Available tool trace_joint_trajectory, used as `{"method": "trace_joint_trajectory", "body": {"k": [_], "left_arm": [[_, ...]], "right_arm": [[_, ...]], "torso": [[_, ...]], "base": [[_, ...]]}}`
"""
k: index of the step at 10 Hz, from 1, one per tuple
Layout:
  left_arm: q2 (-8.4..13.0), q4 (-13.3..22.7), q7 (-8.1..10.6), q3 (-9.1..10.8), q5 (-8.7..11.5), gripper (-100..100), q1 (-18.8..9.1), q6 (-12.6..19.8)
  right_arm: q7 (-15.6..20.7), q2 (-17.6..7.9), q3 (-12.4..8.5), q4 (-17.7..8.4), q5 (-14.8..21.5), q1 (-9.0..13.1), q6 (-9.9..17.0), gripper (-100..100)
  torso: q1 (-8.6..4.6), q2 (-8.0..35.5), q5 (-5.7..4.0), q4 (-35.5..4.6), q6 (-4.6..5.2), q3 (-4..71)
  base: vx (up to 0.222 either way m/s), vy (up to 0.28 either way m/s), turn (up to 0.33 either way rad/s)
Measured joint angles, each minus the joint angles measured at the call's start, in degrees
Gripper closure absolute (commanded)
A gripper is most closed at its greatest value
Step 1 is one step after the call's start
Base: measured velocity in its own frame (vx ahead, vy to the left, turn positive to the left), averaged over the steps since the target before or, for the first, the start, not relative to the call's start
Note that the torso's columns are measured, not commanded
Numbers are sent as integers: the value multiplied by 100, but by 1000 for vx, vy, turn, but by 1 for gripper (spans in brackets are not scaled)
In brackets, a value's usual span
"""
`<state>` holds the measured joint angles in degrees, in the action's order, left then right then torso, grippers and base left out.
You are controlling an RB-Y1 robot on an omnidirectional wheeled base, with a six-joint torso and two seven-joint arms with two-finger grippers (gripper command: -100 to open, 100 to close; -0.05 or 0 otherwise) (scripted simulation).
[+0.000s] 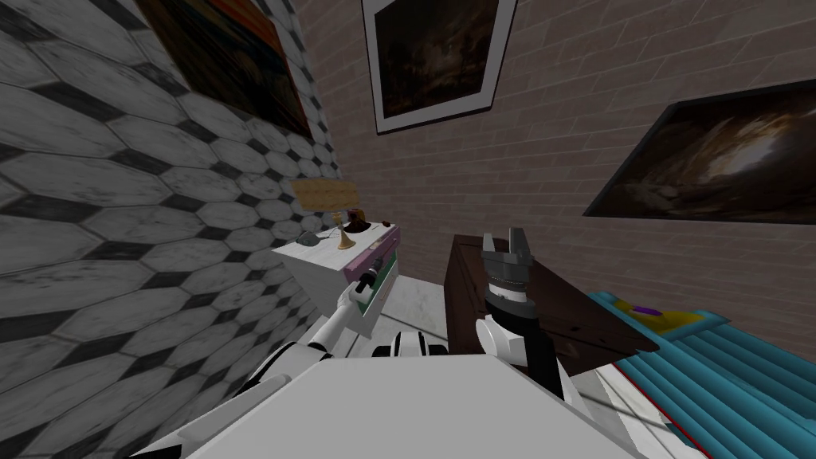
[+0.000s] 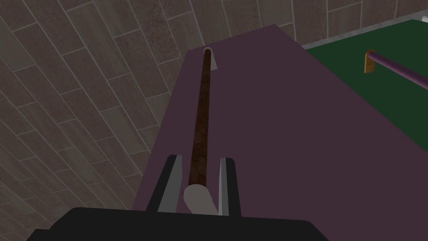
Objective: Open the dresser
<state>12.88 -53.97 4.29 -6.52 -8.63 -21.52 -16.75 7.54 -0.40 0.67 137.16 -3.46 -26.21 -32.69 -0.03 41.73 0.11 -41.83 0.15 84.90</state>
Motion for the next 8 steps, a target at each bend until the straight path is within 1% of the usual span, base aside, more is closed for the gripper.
{"method": "trace_joint_trajectory", "body": {"k": [1,3,4,5,6,7,8], "left_arm": [[-6,-6,7,-9,-2,100,-18,26],[-21,-46,-14,6,-10,100,-52,68],[-33,-66,-25,9,-15,100,-61,103],[-67,-58,-33,-13,-21,100,-97,135],[-84,-31,-38,-19,-25,100,-136,146],[-105,38,-58,3,-29,100,-181,119],[-97,-24,-62,-2,-31,100,-150,140]], "right_arm": [[0,0,0,1,0,-1,0,0],[0,1,1,0,0,-1,0,0],[0,1,1,0,0,0,0,0],[0,1,0,1,0,-1,-1,0],[0,0,0,1,0,-2,-1,0],[0,-1,-1,0,0,-2,0,0],[0,-1,-1,0,0,-2,0,0]], "torso": [[13,0,-4,-12,-19,0],[-18,24,-9,-16,-4,-14],[-19,31,-9,-16,-2,-18],[33,46,-4,-23,-42,-25],[64,60,5,-25,-60,-34],[65,65,8,-21,-56,-37],[51,70,5,-21,-54,-39]], "base": [[-46,-96,14],[-61,-146,9],[-66,-81,149],[-34,-36,114],[-11,-12,37],[4,5,-15],[8,8,-26]]}}
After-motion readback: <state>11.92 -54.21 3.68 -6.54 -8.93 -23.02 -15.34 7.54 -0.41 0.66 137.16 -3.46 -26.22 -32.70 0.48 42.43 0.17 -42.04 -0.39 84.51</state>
